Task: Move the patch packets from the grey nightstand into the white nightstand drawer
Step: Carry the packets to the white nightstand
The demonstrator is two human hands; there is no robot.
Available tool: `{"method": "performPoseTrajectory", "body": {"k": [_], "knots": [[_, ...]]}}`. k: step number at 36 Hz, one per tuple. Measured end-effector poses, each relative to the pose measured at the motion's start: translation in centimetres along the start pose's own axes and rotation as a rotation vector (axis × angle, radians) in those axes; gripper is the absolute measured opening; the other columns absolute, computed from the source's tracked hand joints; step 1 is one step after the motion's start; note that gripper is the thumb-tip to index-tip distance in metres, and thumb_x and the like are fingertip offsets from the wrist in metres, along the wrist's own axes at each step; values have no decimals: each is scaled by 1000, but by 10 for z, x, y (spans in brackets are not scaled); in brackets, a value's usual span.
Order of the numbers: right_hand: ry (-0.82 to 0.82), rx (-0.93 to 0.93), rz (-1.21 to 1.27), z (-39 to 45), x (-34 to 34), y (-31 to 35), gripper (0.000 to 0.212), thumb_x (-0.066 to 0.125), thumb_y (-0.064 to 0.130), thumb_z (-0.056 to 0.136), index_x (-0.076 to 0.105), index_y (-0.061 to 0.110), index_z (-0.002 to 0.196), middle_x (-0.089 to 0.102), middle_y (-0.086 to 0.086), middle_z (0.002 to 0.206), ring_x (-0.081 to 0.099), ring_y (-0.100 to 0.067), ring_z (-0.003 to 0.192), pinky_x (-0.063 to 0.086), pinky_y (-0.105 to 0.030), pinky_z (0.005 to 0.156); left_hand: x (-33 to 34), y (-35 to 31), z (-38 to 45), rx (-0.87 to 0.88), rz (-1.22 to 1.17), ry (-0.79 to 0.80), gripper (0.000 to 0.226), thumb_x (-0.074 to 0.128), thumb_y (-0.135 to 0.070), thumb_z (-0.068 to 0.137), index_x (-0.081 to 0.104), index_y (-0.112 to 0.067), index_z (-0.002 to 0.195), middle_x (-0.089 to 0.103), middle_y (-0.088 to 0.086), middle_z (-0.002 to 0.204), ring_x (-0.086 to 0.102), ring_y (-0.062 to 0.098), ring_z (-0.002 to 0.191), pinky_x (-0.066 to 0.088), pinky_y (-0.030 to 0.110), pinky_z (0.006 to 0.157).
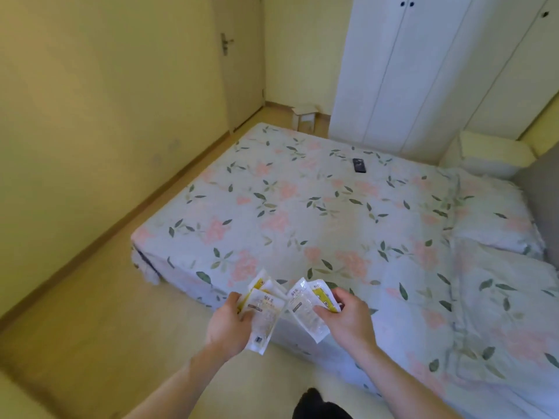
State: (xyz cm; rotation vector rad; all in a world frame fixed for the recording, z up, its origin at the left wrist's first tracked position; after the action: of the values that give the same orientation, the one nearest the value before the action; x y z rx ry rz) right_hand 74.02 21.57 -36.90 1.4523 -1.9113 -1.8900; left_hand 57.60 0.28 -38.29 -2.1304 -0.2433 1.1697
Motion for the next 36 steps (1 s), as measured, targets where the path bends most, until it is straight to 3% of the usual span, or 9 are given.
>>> {"method": "performPoseTrajectory", "body": {"k": [7, 17, 20, 24, 27, 32, 36], "knots": [[138, -78, 6, 59, 90, 82, 15, 83, 22, 79, 73, 32, 86, 74, 18, 80, 70, -4, 72, 57, -27, 62, -81, 64, 48, -133, -88, -119, 19, 52, -23, 94, 49, -26, 113, 67, -1, 76, 63, 23, 66, 39, 31, 48], [382, -190, 47, 156, 254, 208, 13, 82, 18, 80, 72, 27, 81, 72, 13, 73, 63, -2, 60, 45, -16, 55, -210, 143, 120, -339, -212, -289, 8, 54, -16, 94, 53, -23, 97, 64, 0, 72, 56, 17, 53, 35, 24, 41], [458, -223, 19, 180, 306, 247, 12, 81, 20, 78, 71, 26, 78, 71, 12, 70, 61, -4, 58, 45, -19, 55, -253, 167, 140, -401, -235, -355, 6, 55, -18, 94, 55, -23, 94, 65, -1, 75, 59, 17, 58, 39, 28, 46], [533, -253, -36, 205, 369, 297, 11, 81, 22, 76, 71, 24, 79, 72, 5, 74, 66, -19, 68, 50, -29, 60, -306, 196, 158, -488, -297, -437, 7, 55, -21, 93, 55, -27, 97, 69, -2, 83, 67, 22, 69, 52, 37, 53], [597, -299, -83, 217, 423, 339, 13, 82, 25, 76, 70, 23, 79, 72, 4, 75, 67, -21, 69, 48, -28, 58, -341, 227, 167, -537, -389, -509, 8, 55, -19, 93, 55, -25, 98, 71, 0, 86, 70, 24, 73, 57, 43, 58], [667, -369, -141, 235, 509, 407, 13, 83, 24, 79, 71, 26, 80, 73, 11, 77, 68, -10, 68, 50, -22, 57, -398, 284, 194, -591, -505, -573, 8, 55, -18, 97, 54, -25, 100, 71, -6, 93, 71, 14, 74, 57, 31, 52], [664, -396, -145, 249, 578, 454, 15, 84, 22, 78, 69, 27, 77, 72, 18, 74, 63, -1, 61, 41, -12, 51, -451, 329, 231, -598, -530, -585, 5, 55, -18, 97, 54, -22, 100, 71, -4, 95, 71, 14, 75, 53, 25, 50]]}}
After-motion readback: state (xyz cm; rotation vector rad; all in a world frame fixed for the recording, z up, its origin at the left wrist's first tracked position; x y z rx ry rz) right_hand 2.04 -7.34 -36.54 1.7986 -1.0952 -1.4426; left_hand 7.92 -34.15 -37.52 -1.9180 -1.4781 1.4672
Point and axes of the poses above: each hand's wrist, its own z-axis towards the middle knuckle, its own x-axis out of the palm, y = z × x, the point moved 5 cm from there along z, towards the middle knuckle
